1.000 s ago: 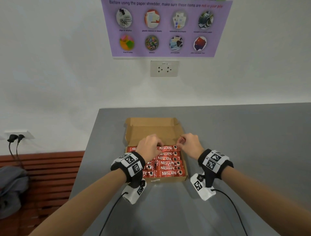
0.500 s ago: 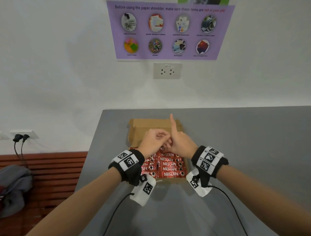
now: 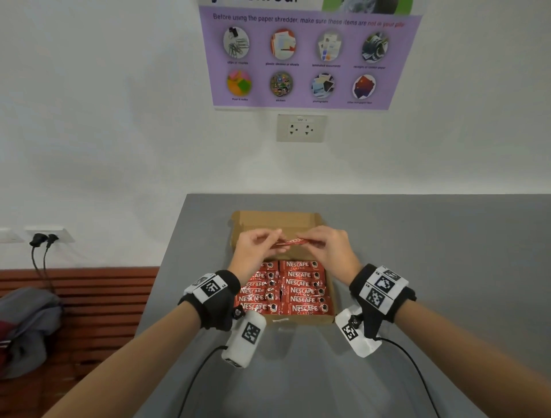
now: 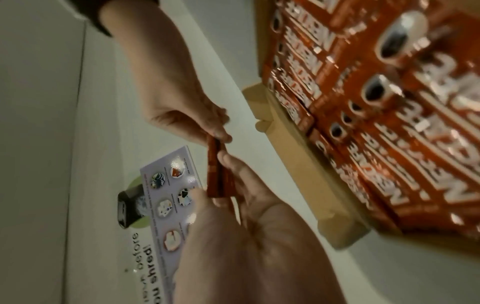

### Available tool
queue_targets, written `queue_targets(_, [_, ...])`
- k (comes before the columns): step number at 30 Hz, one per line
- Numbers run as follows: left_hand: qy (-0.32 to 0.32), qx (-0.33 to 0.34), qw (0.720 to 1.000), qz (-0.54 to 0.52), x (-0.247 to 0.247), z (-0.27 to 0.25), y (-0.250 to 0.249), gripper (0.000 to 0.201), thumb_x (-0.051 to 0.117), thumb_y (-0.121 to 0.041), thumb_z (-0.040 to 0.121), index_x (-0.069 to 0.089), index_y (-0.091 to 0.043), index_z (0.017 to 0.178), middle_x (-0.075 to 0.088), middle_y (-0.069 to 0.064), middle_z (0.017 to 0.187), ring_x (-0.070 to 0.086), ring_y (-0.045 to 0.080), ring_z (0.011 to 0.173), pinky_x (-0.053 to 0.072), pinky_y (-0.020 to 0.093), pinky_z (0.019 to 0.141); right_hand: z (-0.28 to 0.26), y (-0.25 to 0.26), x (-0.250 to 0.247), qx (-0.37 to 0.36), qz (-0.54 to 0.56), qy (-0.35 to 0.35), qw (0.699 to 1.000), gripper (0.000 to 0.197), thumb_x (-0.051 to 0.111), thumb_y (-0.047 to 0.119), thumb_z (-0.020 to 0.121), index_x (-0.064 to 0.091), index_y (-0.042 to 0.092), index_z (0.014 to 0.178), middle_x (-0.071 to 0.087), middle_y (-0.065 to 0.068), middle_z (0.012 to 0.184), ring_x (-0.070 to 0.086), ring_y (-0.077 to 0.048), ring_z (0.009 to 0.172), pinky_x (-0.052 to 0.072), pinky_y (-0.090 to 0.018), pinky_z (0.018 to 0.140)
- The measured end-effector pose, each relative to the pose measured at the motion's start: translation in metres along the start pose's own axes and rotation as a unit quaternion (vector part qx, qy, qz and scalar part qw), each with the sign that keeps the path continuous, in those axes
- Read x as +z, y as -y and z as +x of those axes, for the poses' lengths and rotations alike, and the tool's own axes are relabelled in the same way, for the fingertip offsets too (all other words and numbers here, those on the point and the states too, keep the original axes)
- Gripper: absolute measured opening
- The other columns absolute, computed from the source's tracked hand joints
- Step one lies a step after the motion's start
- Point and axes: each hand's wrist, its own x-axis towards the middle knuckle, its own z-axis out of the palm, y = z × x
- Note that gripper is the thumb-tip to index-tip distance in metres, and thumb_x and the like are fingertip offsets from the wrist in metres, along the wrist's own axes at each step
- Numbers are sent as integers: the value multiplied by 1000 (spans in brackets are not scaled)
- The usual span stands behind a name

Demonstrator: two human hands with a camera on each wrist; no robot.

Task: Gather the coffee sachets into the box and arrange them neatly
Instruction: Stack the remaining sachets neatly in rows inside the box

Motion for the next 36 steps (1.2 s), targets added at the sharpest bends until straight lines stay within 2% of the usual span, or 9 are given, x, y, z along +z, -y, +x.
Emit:
queue_targets(6, [10, 52, 994, 93, -5, 2, 3, 23, 69, -5, 81, 65, -20, 98, 69, -3, 94, 67, 4, 81, 54, 18, 74, -4, -2, -3, 77, 88, 18, 993, 51, 61, 20, 89, 44, 11, 136, 58, 4, 113, 61, 4, 78, 49, -6, 69])
queue_targets(9, [25, 63, 991, 117, -6, 2, 3, 21, 67, -5, 81, 66, -22, 93, 68, -7, 95, 66, 1, 85, 53, 17, 77, -6, -4, -6, 103, 140, 19, 985, 30, 63, 11, 86, 59, 8, 115, 66, -11, 91, 62, 0, 60, 53, -13, 62])
queue_targets(13, [46, 48, 980, 187, -8, 3, 3, 18, 65, -6, 83, 67, -21, 92, 66, -8, 93, 63, 3, 88, 53, 22, 84, -8, -10, -8, 90, 84, 32, 992, 11, 70, 13, 80, 65, 17, 89, 67, 0, 83, 63, -8, 70, 51, -12, 66])
queue_targets(17, [89, 41, 950, 295, -2, 7, 4, 15, 69, -22, 82, 70, -20, 96, 62, -6, 102, 56, 7, 97, 46, 27, 92, -10, -15, -9, 105, 75, 40, 991, 9, 72, 15, 78, 66, 18, 85, 68, 3, 82, 66, -14, 72, 54, -23, 70])
queue_targets(21, [131, 95, 910, 381, 11, 8, 2, 27, 69, -31, 81, 68, -18, 104, 57, -7, 101, 47, 4, 93, 33, 18, 83, -9, -4, -11, 86, 64, 76, 991, 24, 75, 11, 75, 63, 15, 96, 62, 8, 81, 60, -8, 73, 50, -15, 69])
queue_targets(23, [139, 90, 921, 354, 18, 8, -1, 25, 68, -23, 83, 67, -9, 104, 60, -3, 91, 52, 2, 75, 44, 12, 69, -7, 0, -11, 82, 104, 49, 990, 41, 76, 9, 74, 56, 17, 108, 64, 4, 84, 62, -10, 75, 52, -16, 74])
queue_targets(27, [42, 0, 988, 151, 23, 10, -2, 13, 66, -6, 83, 61, -5, 95, 69, 12, 89, 68, 15, 70, 56, 18, 66, -10, -5, -8, 80, 98, 41, 991, 49, 70, 18, 82, 48, 16, 126, 64, 4, 103, 64, -11, 85, 53, -22, 80])
queue_targets(31, [37, -78, 996, 35, 26, 7, 2, 16, 62, 2, 84, 54, -5, 96, 68, 18, 86, 70, 22, 70, 59, 25, 65, -16, -14, -3, 98, 48, 42, 993, 14, 64, 14, 86, 68, 11, 99, 69, 0, 94, 60, -5, 80, 50, -15, 77])
queue_targets(36, [37, -139, 990, -13, 24, 6, 15, 9, 60, 2, 86, 54, -3, 91, 68, 22, 90, 71, 22, 72, 58, 24, 67, -18, -26, -7, 152, 68, 99, 981, 14, 70, 15, 81, 67, 16, 95, 68, 3, 87, 61, -4, 79, 46, -7, 68])
